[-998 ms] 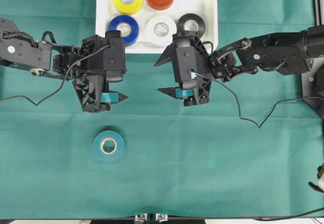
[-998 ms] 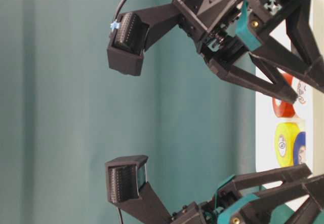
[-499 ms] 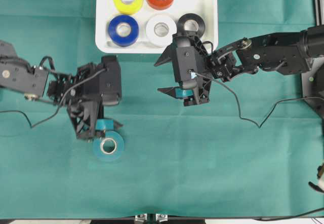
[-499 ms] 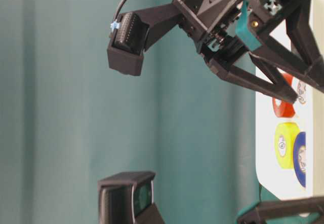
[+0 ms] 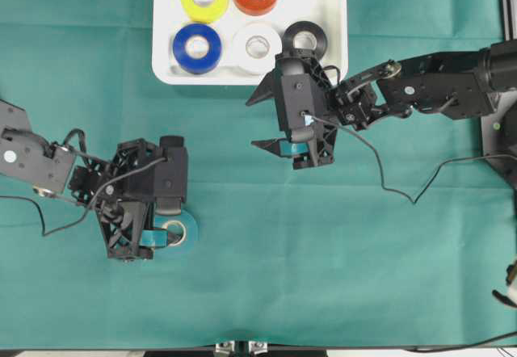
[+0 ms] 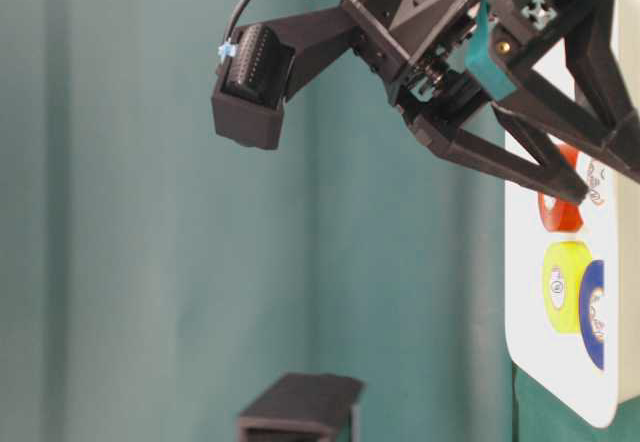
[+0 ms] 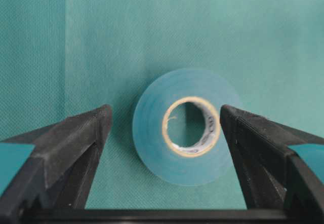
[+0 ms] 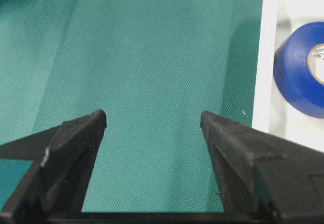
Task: Put the tape alternately from left to right into the white case.
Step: 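Lower the left gripper onto the teal tape roll and grasp it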
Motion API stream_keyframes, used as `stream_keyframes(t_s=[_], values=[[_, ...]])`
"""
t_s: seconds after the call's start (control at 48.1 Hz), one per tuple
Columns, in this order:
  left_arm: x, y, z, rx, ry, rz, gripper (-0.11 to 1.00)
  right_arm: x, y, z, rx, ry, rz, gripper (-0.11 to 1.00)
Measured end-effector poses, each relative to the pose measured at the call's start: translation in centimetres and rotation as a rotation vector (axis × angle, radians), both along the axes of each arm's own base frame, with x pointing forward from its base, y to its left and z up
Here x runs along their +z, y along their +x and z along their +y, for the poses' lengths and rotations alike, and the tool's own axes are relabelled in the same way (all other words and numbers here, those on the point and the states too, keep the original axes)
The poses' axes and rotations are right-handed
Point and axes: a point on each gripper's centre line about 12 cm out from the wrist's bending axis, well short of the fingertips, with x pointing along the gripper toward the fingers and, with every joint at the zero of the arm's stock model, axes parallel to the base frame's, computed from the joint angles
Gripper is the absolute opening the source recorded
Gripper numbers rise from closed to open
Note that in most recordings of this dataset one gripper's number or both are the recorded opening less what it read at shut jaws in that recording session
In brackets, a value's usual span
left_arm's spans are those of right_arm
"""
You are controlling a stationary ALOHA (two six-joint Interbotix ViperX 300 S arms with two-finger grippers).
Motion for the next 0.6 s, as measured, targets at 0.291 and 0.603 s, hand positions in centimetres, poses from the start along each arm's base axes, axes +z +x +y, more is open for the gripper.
stream_keyframes(t_s=[0.291, 0.603], values=[[-2.2, 0.0, 0.0, 0.000, 0.020, 0.058, 0.80, -0.1, 0.0, 0.6, 0.015, 0.000, 0.002, 0.81], [-3.6, -0.2, 0.1, -0.002, 0.038, 0.112, 0.79, 0.0, 0.0, 0.6, 0.014, 0.001, 0.000, 0.81]])
